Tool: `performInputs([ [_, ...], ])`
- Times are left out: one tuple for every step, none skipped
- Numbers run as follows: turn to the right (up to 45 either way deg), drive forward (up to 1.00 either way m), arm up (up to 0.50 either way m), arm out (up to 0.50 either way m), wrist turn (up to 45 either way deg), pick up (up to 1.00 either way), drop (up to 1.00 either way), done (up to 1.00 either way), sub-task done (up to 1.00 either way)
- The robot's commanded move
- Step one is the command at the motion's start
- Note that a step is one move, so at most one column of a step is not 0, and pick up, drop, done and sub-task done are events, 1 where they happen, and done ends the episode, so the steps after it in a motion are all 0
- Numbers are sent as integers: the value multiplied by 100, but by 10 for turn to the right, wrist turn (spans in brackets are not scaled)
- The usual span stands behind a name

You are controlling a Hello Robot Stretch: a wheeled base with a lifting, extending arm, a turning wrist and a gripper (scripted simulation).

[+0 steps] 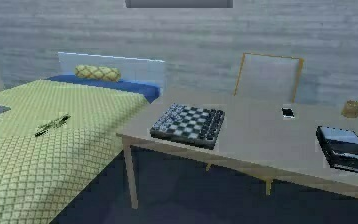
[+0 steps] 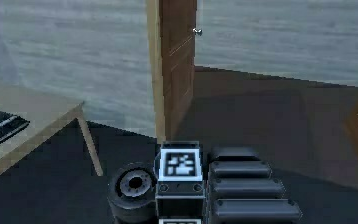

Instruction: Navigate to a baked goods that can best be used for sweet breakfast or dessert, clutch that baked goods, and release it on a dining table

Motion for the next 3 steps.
performInputs([
  [450, 0, 0, 0, 0, 0, 0, 0, 0],
  [0, 30, 0, 0, 0, 0, 0, 0, 0],
  [-450, 0, 0, 0, 0, 0, 0, 0, 0],
])
